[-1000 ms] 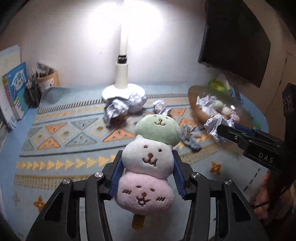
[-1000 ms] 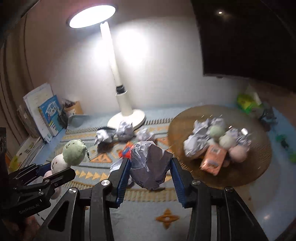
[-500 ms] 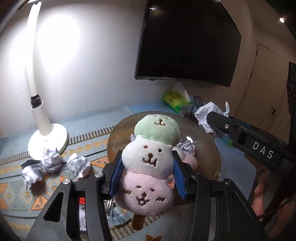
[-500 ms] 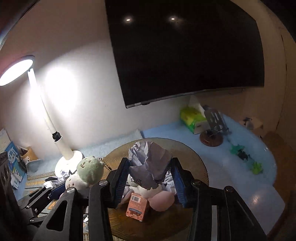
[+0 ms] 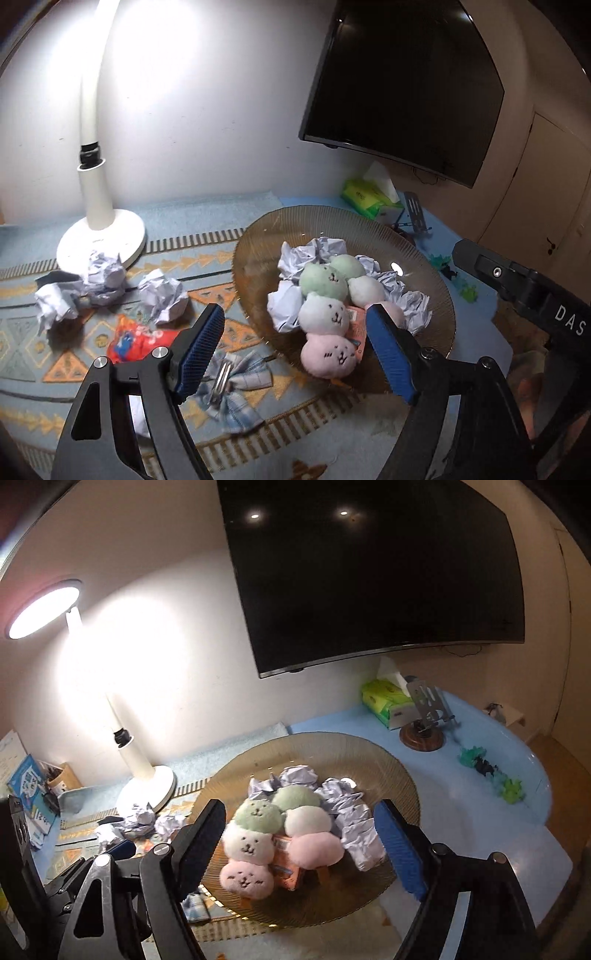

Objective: Organize objects
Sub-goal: 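Withdraw both open tools back over the rug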

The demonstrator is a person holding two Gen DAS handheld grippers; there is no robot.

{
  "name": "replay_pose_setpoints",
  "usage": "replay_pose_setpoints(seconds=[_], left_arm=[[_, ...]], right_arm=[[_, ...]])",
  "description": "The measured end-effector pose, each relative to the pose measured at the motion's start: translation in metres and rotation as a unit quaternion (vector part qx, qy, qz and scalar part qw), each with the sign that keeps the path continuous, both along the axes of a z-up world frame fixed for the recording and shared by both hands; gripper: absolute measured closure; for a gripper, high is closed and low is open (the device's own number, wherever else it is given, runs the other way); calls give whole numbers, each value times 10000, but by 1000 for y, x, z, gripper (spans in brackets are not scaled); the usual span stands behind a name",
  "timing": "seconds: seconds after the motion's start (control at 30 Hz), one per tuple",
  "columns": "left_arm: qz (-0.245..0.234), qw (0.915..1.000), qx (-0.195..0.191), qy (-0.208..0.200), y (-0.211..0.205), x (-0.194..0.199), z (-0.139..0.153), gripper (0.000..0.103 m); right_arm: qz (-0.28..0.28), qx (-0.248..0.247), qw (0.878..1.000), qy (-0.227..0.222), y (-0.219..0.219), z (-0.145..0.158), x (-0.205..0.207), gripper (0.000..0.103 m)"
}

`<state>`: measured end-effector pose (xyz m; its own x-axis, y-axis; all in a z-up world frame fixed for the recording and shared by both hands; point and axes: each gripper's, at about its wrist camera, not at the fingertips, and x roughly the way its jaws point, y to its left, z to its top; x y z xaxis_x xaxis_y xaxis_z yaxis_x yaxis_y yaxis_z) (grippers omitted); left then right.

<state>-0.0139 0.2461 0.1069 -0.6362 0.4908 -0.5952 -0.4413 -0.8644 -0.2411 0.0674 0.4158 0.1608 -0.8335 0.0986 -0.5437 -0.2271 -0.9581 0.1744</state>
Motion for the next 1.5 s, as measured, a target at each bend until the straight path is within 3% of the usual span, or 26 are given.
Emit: replay_pose_setpoints(seconds=[0.2, 0.27, 0.3, 0.33, 0.47, 0.67, 0.93, 1.1, 1.5], left_arm=[[609, 9969, -165, 473, -68, 45, 16, 25], [882, 9941, -265, 574, -95, 59, 16, 18], [1022, 9923, -289, 637, -110, 68, 13, 8], [1184, 9900, -329, 694, -124, 76, 10, 0], [1865, 9768, -791, 700, -166, 88, -14, 1], [2343, 9624, -1246, 587, -196, 81, -55, 1], [2388, 9675, -829, 69, -215, 69, -70, 1], [2428, 9681, -621, -59, -222, 68, -73, 1], [2294, 9706, -713, -135, -216, 66, -76, 1]], right_arm=[[809, 124, 9965, 142, -66, -3, 16, 21], [1042, 275, 9942, 66, -92, -16, 17, 19], [1156, 338, 9927, 2, -104, -25, 18, 19], [1258, 380, 9913, -68, -115, -36, 17, 19], [1750, 315, 9837, -266, -149, -78, 11, 19], [1918, 414, 9787, -609, -168, -117, -3, 19], [2072, 191, 9726, -1035, -165, -131, -17, 19], [2229, 433, 9652, -1297, -179, -139, -22, 19], [2113, 519, 9692, -1156, -178, -134, -18, 17]])
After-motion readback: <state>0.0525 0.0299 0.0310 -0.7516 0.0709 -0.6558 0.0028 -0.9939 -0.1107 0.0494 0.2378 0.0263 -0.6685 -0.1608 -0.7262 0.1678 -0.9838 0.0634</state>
